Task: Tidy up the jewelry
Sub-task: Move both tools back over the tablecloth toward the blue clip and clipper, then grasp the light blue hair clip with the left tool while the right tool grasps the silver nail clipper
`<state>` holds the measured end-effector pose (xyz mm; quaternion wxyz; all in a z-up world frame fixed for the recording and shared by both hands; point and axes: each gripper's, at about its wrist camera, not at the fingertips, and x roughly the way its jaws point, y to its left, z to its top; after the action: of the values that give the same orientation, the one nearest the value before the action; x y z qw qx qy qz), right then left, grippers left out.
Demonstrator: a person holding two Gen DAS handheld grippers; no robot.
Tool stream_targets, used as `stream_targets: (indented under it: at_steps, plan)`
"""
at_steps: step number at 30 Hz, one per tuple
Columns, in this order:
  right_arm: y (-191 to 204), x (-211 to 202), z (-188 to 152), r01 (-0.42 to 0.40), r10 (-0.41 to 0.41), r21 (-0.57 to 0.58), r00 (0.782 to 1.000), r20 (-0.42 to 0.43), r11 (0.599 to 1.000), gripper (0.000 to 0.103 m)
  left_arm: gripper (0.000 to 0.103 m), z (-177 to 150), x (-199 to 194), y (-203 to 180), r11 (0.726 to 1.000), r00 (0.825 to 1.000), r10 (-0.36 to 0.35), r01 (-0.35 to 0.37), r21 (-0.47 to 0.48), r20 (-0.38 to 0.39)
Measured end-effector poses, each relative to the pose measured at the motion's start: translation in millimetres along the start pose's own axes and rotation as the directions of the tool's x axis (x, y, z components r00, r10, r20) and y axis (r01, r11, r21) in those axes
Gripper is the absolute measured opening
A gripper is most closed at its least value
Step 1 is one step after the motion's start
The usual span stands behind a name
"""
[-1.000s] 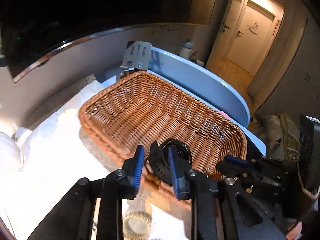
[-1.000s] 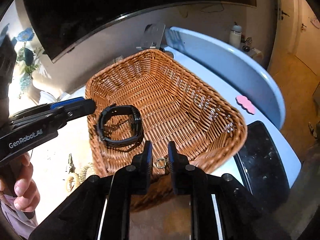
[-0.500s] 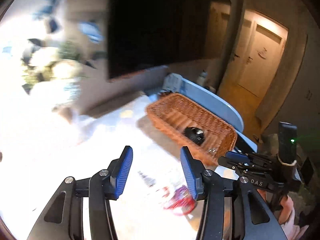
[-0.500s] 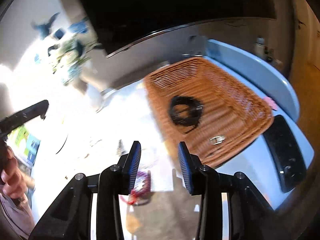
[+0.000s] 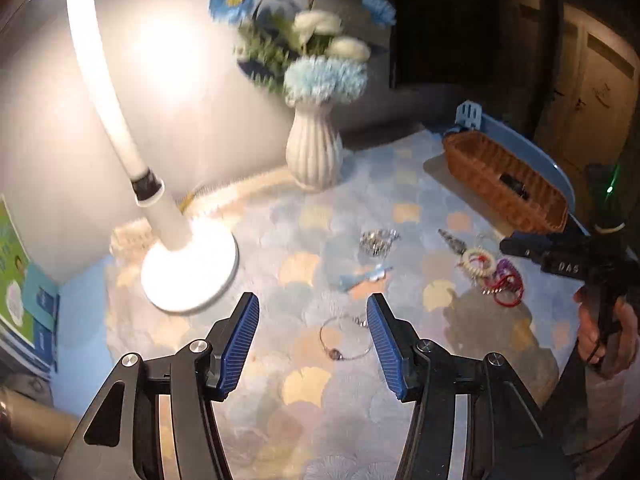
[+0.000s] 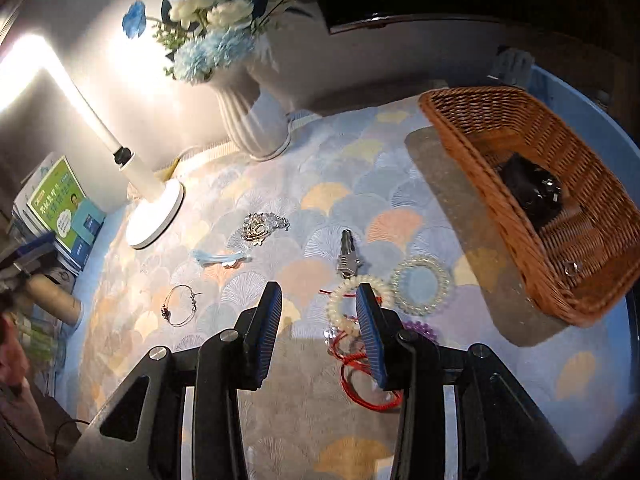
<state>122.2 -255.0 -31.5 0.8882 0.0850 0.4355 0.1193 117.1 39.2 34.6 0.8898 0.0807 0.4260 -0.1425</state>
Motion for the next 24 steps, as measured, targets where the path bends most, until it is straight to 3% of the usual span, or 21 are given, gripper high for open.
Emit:
stream_targets:
  at_steps: [4, 7, 12, 18, 24]
  plan:
    - [4, 17, 11, 0.012, -0.014, -0.051, 0.999, -0.041, 0.999, 0.042, 0.058, -28, 70, 13, 0.997, 0.995, -0.055, 0.05, -0.064, -0.081]
    - [1, 27, 21, 0.005, -0.009, -0.067, 0.998, -0.063, 0.998, 0.042, 0.058, -29, 99, 9, 0.991, 0.987, -0.124, 0.119, -0.056, -0.102]
    - [-14, 44, 35, -0.049, 0.044, -0.045, 0.994, -0.098, 0.998, 0.042, 0.057, -5, 123, -8, 0.983, 0.98, -0.169, 0.175, 0.057, -0.102]
    - [-37, 69, 47, -0.094, 0.096, 0.02, 0.98, -0.172, 0.995, 0.042, 0.058, 15, 159, -14, 0.967, 0.967, -0.216, 0.231, 0.11, -0.136]
    - [-27, 94, 35, -0.07, 0.058, -0.044, 0.97, -0.237, 0.997, 0.042, 0.057, 9, 168, -29, 0.946, 0.952, -0.258, 0.283, 0.16, -0.164]
